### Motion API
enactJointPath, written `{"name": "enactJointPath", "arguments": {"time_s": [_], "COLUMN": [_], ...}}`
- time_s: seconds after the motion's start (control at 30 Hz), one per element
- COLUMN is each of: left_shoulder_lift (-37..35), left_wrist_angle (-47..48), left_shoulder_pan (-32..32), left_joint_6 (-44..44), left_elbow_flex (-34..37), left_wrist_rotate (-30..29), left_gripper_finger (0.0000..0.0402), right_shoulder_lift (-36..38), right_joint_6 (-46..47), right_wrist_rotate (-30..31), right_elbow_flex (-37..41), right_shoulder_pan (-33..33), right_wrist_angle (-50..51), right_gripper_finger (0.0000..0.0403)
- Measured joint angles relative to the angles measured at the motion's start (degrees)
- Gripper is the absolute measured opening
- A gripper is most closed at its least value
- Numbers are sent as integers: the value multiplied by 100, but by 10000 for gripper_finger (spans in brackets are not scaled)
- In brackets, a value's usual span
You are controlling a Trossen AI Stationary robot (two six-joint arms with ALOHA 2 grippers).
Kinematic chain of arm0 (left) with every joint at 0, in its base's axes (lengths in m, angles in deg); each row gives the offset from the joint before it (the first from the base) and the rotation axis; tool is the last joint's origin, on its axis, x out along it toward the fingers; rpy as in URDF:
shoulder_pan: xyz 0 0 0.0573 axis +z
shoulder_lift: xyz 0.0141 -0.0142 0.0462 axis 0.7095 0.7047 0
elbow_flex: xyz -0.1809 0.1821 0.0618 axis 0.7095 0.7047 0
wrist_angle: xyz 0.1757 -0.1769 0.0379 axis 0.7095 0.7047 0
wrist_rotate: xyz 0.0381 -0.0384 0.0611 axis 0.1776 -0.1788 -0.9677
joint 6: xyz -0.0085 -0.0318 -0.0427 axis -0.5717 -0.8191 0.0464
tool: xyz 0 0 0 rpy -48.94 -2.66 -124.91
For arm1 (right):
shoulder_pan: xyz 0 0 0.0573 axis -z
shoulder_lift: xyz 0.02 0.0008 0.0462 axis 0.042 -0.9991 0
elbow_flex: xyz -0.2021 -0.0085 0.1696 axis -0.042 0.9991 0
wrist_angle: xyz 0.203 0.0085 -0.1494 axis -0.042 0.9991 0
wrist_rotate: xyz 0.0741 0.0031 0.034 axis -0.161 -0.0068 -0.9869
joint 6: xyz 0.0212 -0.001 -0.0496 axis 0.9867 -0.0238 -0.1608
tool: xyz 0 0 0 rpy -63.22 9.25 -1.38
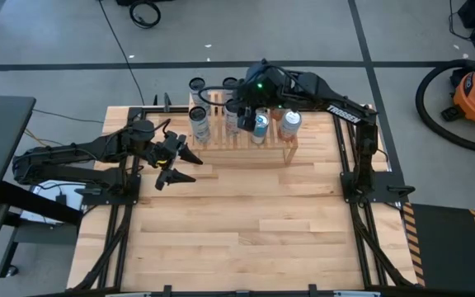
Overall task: Place canned beverage on shelf
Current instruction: Put the white-pink soda can on the shelf aligned with the other white-pink soda
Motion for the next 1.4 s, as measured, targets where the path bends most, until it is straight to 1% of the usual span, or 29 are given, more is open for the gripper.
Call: {"name": "enactJointPath", "arguments": {"time_s": [0.13,0.2,0.37,0.5,0.63,0.73,0.93,1.03,1.1,1.4], "left_shoulder_lift": [-1,1,-1,-1,0,1,0,-1,0,-1], "left_wrist_angle": [0,0,0,0,0,2,2,2,4,17], "left_shoulder_pan": [0,2,0,0,1,2,2,2,0,2], "left_joint_6": [0,0,0,-2,-2,-2,-6,-7,-7,-4], "left_elbow_flex": [0,0,0,0,0,0,0,0,0,0], "left_wrist_rotate": [0,0,0,0,0,0,0,0,0,0], "left_gripper_finger": [318,318,318,318,318,318,318,318,318,318], "right_shoulder_lift": [0,0,-1,-41,-38,-38,-44,-33,-33,-44], "right_joint_6": [22,340,1408,2291,2735,2836,2743,2825,2802,2806], "right_wrist_rotate": [683,773,682,319,190,260,348,285,167,168], "right_elbow_flex": [0,0,0,-2,34,229,542,673,741,820], "right_shoulder_pan": [-17,-15,-22,2,47,57,62,71,72,109], "right_wrist_angle": [61,39,-22,-16,-51,-8,-114,-246,-277,-354], "right_gripper_finger": [283,299,322,324,319,316,316,316,316,316]}}
